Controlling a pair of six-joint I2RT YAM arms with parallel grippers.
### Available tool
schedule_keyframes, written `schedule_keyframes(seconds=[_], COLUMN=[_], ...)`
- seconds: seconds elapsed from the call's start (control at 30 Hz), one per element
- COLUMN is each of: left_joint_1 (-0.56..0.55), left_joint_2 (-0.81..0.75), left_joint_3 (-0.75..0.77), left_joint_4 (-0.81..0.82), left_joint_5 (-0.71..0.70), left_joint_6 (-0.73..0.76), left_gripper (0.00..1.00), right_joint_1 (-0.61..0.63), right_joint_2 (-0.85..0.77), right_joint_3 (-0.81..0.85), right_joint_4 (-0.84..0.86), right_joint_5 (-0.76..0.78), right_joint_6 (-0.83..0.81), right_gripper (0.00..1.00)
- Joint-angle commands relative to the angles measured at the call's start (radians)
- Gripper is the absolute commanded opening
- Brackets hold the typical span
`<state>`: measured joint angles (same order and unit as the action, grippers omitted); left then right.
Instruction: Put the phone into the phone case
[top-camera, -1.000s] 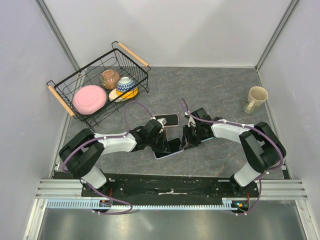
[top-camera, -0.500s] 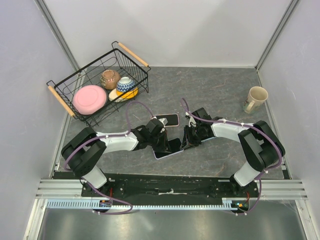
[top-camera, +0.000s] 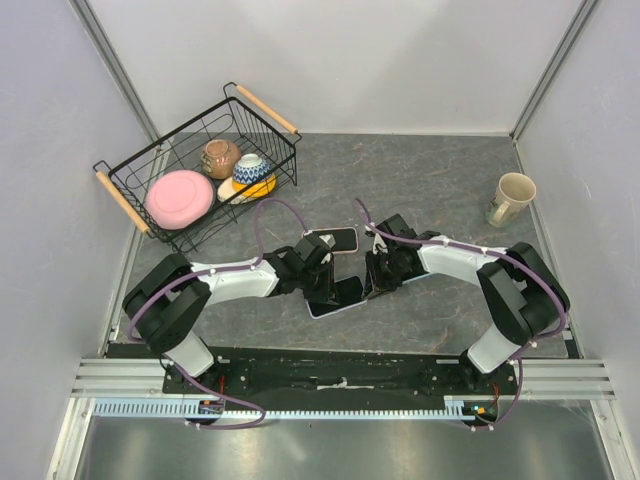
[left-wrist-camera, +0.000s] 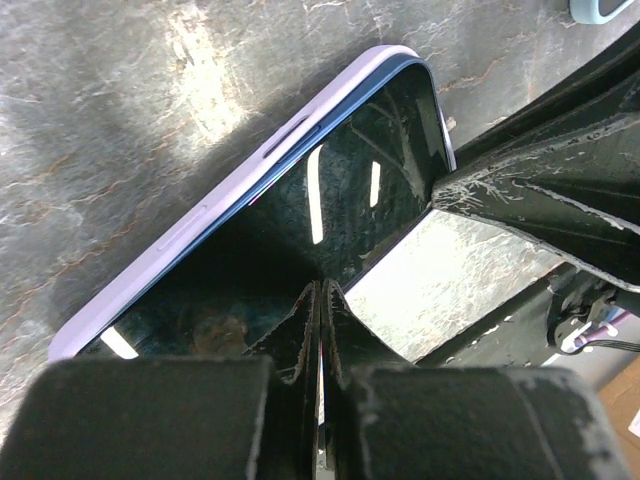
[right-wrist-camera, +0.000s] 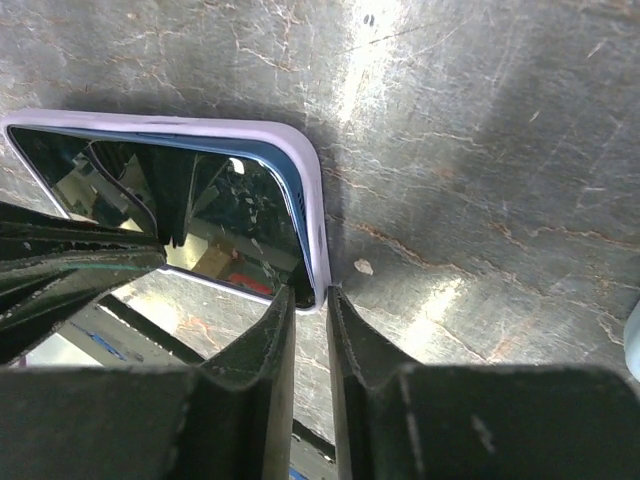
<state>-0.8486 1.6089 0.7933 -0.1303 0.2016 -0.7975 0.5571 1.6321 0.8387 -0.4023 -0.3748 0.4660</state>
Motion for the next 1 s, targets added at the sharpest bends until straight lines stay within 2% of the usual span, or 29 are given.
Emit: schedule_keyframes(seconds=[0.0, 0.1, 0.23, 0.53, 0.83, 0.97], left_joint_1=[-0.001, -0.001, -0.001, -0.001, -0.001, -0.001], left_joint_2=[-0.041, -0.061, -0.075, -0.081, -0.078, -0.072], left_joint_3=[0.044, 0.043, 0.043, 0.043, 0.041, 0.053], left_joint_4=[-0.063, -0.071, -0.074, -0.075, -0.078, -0.089], left_joint_5=[-0.054, -0.056, -0.057, -0.057, -0.057, -0.056], left_joint_6=[0.052, 0.049, 0.046, 0.052, 0.06, 0.069], left_gripper=[0.02, 0.02, 0.02, 0.02, 0.02, 0.02], right_joint_1=[-0.002, -0.011, -0.042, -0.069, -0.069, -0.069], right_joint_2=[-0.038, -0.073, -0.068, 0.063, 0.13, 0.147], right_joint_3=[0.025, 0.046, 0.059, 0.1, 0.102, 0.105], right_joint_4=[-0.018, 0.013, 0.083, 0.163, 0.126, 0.106], right_joint_5=[0.136, 0.09, -0.004, -0.147, -0.079, -0.04], right_joint_6=[-0.069, -0.053, -0.029, -0.043, -0.081, -0.084], right_gripper=[0.25, 0.42, 0.49, 0.48, 0.4, 0.33])
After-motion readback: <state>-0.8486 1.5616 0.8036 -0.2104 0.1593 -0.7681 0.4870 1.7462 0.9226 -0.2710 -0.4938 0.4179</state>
